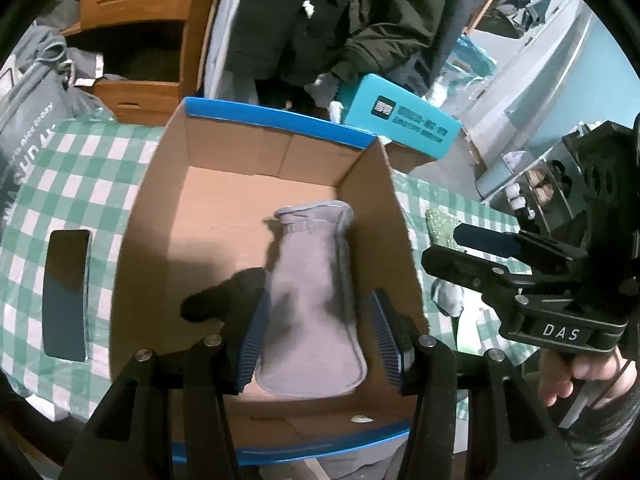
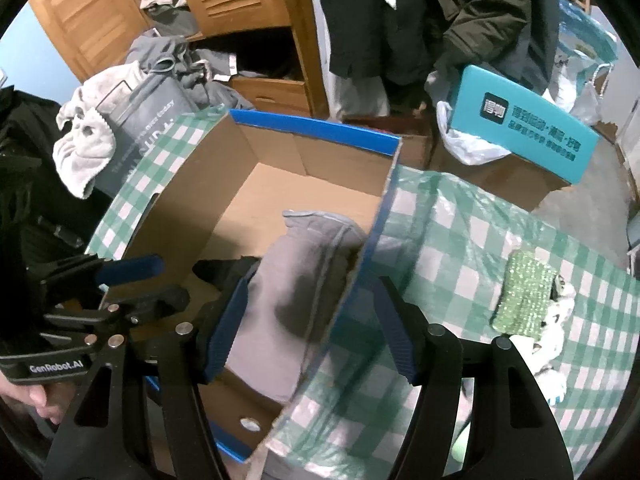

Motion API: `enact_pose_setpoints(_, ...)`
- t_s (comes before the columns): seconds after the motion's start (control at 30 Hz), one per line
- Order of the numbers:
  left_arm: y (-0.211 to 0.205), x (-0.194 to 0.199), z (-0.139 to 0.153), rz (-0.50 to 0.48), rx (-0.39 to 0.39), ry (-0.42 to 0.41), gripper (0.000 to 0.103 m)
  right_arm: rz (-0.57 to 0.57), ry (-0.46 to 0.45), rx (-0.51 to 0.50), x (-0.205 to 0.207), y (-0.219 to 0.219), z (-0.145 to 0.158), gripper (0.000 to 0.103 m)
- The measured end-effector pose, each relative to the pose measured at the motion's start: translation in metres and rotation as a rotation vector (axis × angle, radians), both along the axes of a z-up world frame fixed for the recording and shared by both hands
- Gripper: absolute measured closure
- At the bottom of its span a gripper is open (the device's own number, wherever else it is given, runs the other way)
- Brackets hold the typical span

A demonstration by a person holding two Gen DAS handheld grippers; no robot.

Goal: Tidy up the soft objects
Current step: 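Open the right tool over the box while the left tool releases the black sock inside, then move both open tools back over the table toward the remaining socks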

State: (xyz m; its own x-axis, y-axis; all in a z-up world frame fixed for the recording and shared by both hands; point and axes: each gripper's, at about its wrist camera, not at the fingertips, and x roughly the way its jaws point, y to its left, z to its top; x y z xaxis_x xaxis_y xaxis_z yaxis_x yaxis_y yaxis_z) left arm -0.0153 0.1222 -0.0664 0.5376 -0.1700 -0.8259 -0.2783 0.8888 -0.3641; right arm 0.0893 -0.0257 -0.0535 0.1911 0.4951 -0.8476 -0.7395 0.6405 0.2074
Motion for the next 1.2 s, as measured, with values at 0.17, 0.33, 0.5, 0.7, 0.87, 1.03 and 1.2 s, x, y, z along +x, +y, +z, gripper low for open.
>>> enact_pose_setpoints(0.17,-0.015,0.004,0.005,-0.029,0.008,-0.008,0.051,-0.016,-0.005,0.006,0.002,-0.018,0.001,0.037)
enact_pose_setpoints(0.33,-0.031,0.01,0.009,-0.066,0.017,-0.015,0.051,-0.048,-0.004,0.012,0.007,-0.039,0.001,0.037)
enact_pose_setpoints(0.5,-0.048,0.017,0.01,-0.098,0.018,-0.006,0.051,-0.094,-0.004,0.021,0.014,-0.064,0.002,0.036)
enact_pose_setpoints(0.7,-0.071,0.025,0.013,-0.143,0.034,-0.003,0.051,-0.137,0.01,0.025,0.022,-0.091,-0.001,0.036)
enact_pose_setpoints(0.87,-0.087,0.032,0.012,-0.173,0.035,0.005,0.051,-0.165,0.013,0.032,0.028,-0.112,-0.003,0.036)
enact_pose_setpoints(1.03,-0.105,0.039,0.01,-0.212,0.036,0.012,0.05,-0.196,0.029,0.015,0.033,-0.134,-0.012,0.035)
enact_pose_setpoints(1.2,-0.125,0.049,0.009,-0.246,0.037,0.023,0.051,-0.243,0.057,0.003,0.039,-0.158,-0.025,0.035)
